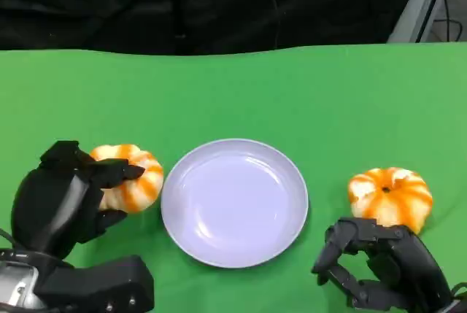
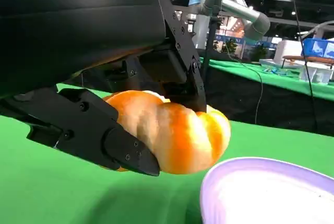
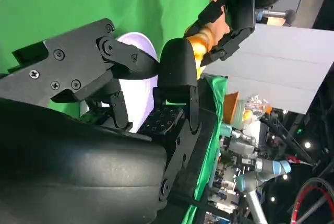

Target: Grasp the bread from the table and place it into the plate.

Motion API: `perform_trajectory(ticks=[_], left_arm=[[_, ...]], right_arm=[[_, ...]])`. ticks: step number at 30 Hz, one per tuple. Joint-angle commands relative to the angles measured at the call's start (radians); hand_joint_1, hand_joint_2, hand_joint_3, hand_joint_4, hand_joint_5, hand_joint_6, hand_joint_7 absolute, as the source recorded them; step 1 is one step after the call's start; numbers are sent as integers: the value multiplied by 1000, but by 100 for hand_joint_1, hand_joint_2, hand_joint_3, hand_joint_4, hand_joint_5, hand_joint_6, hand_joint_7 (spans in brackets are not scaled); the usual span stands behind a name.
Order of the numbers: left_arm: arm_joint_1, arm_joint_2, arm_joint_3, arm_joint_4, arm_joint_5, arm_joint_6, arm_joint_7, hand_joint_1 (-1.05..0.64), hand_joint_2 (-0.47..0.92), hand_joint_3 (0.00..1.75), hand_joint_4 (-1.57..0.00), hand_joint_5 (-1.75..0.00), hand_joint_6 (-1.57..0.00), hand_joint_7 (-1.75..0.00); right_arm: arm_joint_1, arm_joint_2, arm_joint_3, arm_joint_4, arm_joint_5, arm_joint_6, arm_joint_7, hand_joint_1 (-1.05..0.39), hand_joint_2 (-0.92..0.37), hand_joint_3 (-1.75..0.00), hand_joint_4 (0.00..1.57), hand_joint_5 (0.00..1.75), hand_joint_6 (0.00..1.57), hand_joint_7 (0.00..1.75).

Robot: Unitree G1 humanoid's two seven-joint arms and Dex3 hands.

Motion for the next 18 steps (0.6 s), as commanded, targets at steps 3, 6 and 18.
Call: perform_trajectory(ticks=[3,6,18], left_arm=[[8,8,12,-9,-6,8,-16,-5,92,0,-64,-141,-107,-45],[8,8,12,-9,-6,8,-16,-5,92,0,-64,-141,-106,-46],[9,8,12,-10,-6,8,-17,-5,92,0,-64,-141,-105,-48]], right_arm=[[6,-13,-14,-10,16,7,3,-9,-71,-76,75,150,86,107],[6,-13,-14,-10,16,7,3,-9,-71,-76,75,150,86,106],[6,-13,-14,-10,16,7,3,-9,-70,-77,75,150,86,106]])
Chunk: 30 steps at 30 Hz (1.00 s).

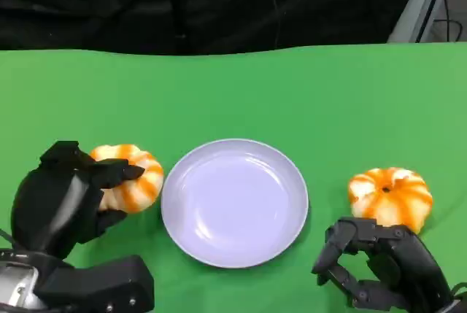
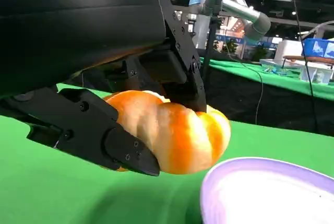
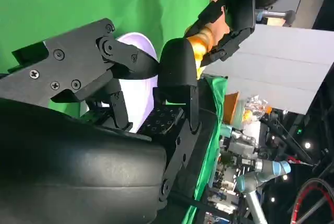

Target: Grasp the bread from the table and place it into the plate.

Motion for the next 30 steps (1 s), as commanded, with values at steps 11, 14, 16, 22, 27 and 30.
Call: perform_trajectory(ticks=[11,14,16,22,27,30], left_arm=[[9,12,13,-15,-2,15,-27,-6,90,0,-64,-139,-103,-50],[10,13,14,-19,-5,13,-32,-5,91,0,-65,-138,-103,-49],[11,12,15,-19,-5,13,-34,-5,91,0,-65,-137,-103,-49],[11,12,16,-20,-4,13,-35,-5,91,0,-66,-137,-103,-48],[11,11,16,-20,-4,13,-35,-5,91,0,-66,-136,-104,-48],[11,11,16,-20,-4,13,-35,-5,91,0,-66,-136,-104,-47]], right_arm=[[8,-13,-13,-5,1,-1,-7,-11,-71,-75,76,150,85,108],[8,-13,-14,-4,2,-3,-7,-12,-72,-73,75,150,85,108],[8,-13,-14,-4,2,-3,-7,-12,-72,-73,75,150,85,108],[8,-13,-14,-4,2,-3,-7,-12,-73,-71,75,150,85,109],[8,-13,-14,-4,2,-3,-7,-12,-73,-70,75,150,85,109],[8,-13,-14,-4,2,-3,-7,-12,-74,-70,75,150,85,109]])
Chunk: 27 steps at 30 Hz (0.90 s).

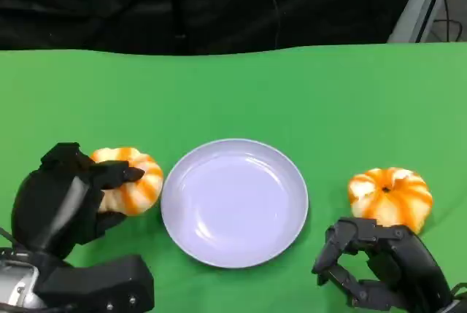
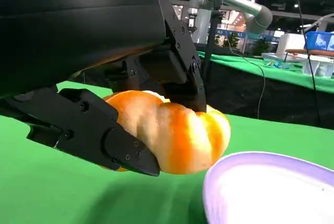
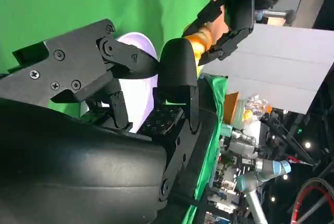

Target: Grasp the bread from the table and place it into the plate.

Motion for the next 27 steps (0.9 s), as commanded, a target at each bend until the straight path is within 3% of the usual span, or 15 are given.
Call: perform_trajectory(ticks=[1,27], left_arm=[[10,11,14,-15,-4,2,-8,-5,91,0,-66,-136,-104,-47],[23,16,23,-57,5,0,-12,-5,92,0,-67,-135,-103,-49]], right_arm=[[8,-13,-14,-4,4,-3,-4,-12,-74,-70,75,150,85,109],[3,-13,-12,-7,-4,-2,-13,-13,-73,-69,76,150,85,109]])
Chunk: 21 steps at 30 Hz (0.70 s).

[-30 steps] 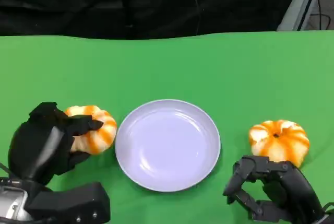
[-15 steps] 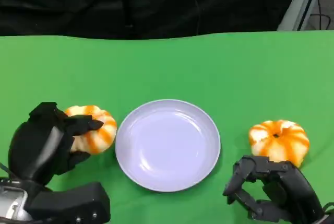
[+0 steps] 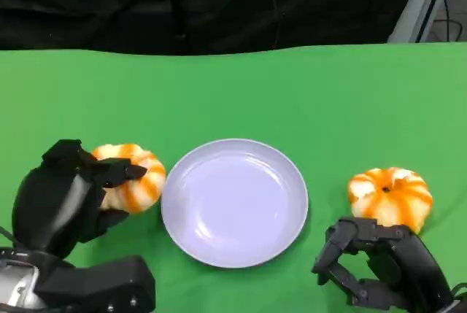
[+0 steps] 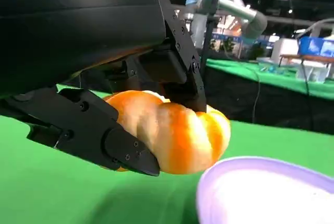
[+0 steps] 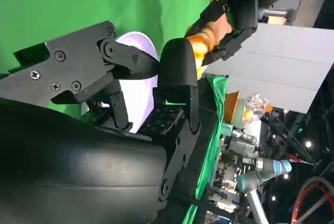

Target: Grasp the bread from the table and place it into the plate.

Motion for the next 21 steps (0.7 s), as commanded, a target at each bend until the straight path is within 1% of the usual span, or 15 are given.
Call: perform_trajectory(ticks=[1,3,5,8,21], left_arm=[[10,16,14,-17,-1,1,-12,-4,92,0,-67,-135,-104,-49],[10,15,14,-19,0,4,-13,-4,92,0,-68,-134,-104,-48],[9,14,14,-20,2,8,-15,-5,92,0,-64,-140,-104,-48],[10,13,14,-21,2,9,-16,-5,92,0,-63,-141,-103,-49],[9,14,15,-22,2,5,-15,-6,92,2,-64,-139,-104,-48]], right_arm=[[2,-13,-12,-5,-5,-6,-9,-13,-73,-70,76,150,85,109],[-1,-14,-12,-2,-3,-5,-7,-13,-73,-71,75,151,85,109],[-2,-14,-13,-1,3,0,-3,-11,-72,-72,75,151,85,109],[-2,-14,-13,-1,5,1,-2,-11,-72,-73,75,150,85,109],[-4,-15,-14,0,2,0,-4,-11,-70,-75,75,151,85,109]])
